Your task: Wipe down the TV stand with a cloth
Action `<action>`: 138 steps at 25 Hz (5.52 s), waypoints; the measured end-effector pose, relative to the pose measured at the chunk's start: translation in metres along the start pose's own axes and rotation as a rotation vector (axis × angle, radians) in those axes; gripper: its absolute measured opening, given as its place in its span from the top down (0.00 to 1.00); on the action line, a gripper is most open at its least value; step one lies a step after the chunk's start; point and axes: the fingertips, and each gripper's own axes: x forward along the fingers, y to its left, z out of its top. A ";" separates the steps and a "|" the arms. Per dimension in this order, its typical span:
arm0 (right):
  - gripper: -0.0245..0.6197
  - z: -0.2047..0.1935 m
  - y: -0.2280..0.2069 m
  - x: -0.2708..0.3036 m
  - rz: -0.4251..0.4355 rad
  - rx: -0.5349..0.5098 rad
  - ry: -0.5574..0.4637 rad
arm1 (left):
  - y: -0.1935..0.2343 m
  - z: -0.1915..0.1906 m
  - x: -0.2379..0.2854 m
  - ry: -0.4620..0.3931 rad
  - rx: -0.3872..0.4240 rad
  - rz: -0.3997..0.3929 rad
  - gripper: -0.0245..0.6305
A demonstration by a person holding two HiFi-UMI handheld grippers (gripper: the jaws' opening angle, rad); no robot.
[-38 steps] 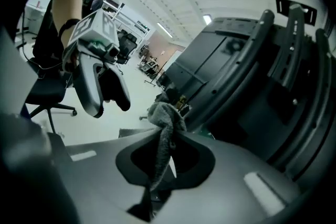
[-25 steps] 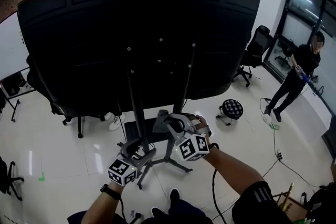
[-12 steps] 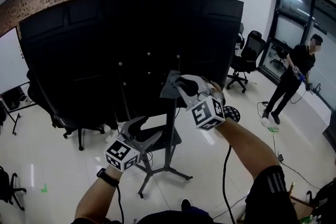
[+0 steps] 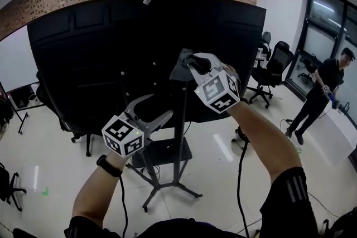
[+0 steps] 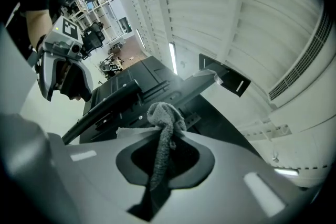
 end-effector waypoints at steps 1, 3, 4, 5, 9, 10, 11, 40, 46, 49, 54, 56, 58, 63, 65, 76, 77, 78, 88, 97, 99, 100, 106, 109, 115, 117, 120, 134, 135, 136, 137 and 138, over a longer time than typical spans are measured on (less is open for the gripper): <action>0.93 0.003 -0.003 0.003 0.020 -0.004 -0.010 | 0.004 0.006 0.004 -0.009 -0.007 0.008 0.51; 0.93 0.006 -0.007 0.011 0.067 -0.002 -0.030 | 0.011 0.014 0.014 -0.021 -0.017 0.021 0.51; 0.93 0.006 -0.010 0.016 0.090 0.003 -0.036 | 0.015 0.017 0.019 -0.022 -0.017 0.028 0.51; 0.93 0.006 -0.011 0.022 0.114 0.012 -0.036 | 0.018 0.017 0.023 -0.019 -0.015 0.035 0.51; 0.93 -0.002 -0.012 0.047 0.236 0.103 0.010 | 0.022 0.010 0.038 0.003 -0.012 0.050 0.51; 0.93 -0.004 -0.015 0.052 0.254 0.129 0.025 | 0.022 0.007 0.043 0.007 -0.013 0.050 0.51; 0.93 -0.006 -0.018 0.055 0.275 0.159 0.038 | 0.022 0.004 0.046 0.010 -0.014 0.051 0.51; 0.92 -0.054 0.051 0.013 0.071 -0.282 -0.142 | 0.017 -0.067 0.067 0.088 -0.079 0.091 0.53; 0.92 -0.068 0.075 0.010 0.060 -0.415 -0.128 | 0.017 -0.082 0.062 0.093 -0.110 0.108 0.53; 0.92 -0.080 0.091 0.010 0.080 -0.446 -0.109 | 0.017 -0.091 0.060 0.104 -0.118 0.111 0.53; 0.92 -0.095 0.113 0.007 0.025 -0.642 -0.093 | 0.017 -0.104 0.061 0.116 -0.135 0.113 0.53; 0.92 -0.100 0.119 0.007 0.010 -0.679 -0.091 | 0.017 -0.110 0.061 0.119 -0.144 0.114 0.53; 0.92 -0.104 0.124 0.006 0.007 -0.689 -0.087 | 0.016 -0.117 0.061 0.127 -0.152 0.116 0.53; 0.92 -0.109 0.136 0.005 0.022 -0.669 -0.083 | 0.014 -0.136 0.059 0.151 -0.169 0.120 0.53; 0.92 -0.108 0.141 0.005 0.027 -0.660 -0.086 | 0.016 -0.144 0.057 0.160 -0.178 0.123 0.53; 0.92 -0.133 0.198 0.002 0.138 -0.671 -0.082 | 0.010 -0.187 0.048 0.207 -0.235 0.124 0.53; 0.92 -0.138 0.203 0.001 0.148 -0.669 -0.079 | 0.009 -0.191 0.048 0.212 -0.238 0.123 0.53; 0.92 -0.143 0.208 0.001 0.157 -0.666 -0.077 | 0.008 -0.196 0.047 0.218 -0.242 0.123 0.53; 0.92 -0.189 0.261 -0.005 0.256 -0.622 -0.043 | 0.001 -0.251 0.036 0.265 -0.316 0.138 0.53; 0.92 -0.231 0.315 -0.009 0.348 -0.566 -0.002 | -0.009 -0.311 0.024 0.319 -0.388 0.160 0.53; 0.92 -0.237 0.327 -0.010 0.365 -0.554 -0.002 | -0.012 -0.327 0.019 0.342 -0.401 0.160 0.53; 0.92 -0.241 0.333 -0.011 0.376 -0.553 0.000 | -0.012 -0.336 0.017 0.354 -0.405 0.160 0.53; 0.92 -0.267 0.367 -0.011 0.418 -0.525 0.019 | -0.017 -0.386 0.007 0.409 -0.435 0.168 0.53; 0.92 -0.284 0.391 -0.013 0.449 -0.506 0.050 | -0.022 -0.415 0.001 0.441 -0.455 0.170 0.53; 0.92 -0.307 0.438 -0.020 0.502 -0.466 0.083 | -0.034 -0.462 -0.011 0.475 -0.500 0.182 0.53; 0.92 -0.316 0.453 -0.022 0.519 -0.459 0.092 | -0.039 -0.476 -0.015 0.489 -0.503 0.180 0.53; 0.92 -0.331 0.476 -0.025 0.543 -0.458 0.107 | -0.047 -0.498 -0.020 0.512 -0.512 0.173 0.52; 0.92 -0.418 0.593 -0.032 0.689 -0.425 0.206 | -0.061 -0.620 -0.034 0.578 -0.594 0.200 0.51; 0.92 -0.423 0.600 -0.033 0.699 -0.428 0.210 | -0.061 -0.629 -0.035 0.584 -0.596 0.199 0.51; 0.92 -0.429 0.606 -0.033 0.709 -0.430 0.214 | -0.062 -0.637 -0.037 0.591 -0.598 0.196 0.51; 0.92 -0.435 0.612 -0.033 0.718 -0.431 0.219 | -0.063 -0.646 -0.040 0.600 -0.600 0.193 0.51; 0.93 -0.440 0.619 -0.034 0.727 -0.431 0.225 | -0.064 -0.654 -0.043 0.611 -0.603 0.192 0.51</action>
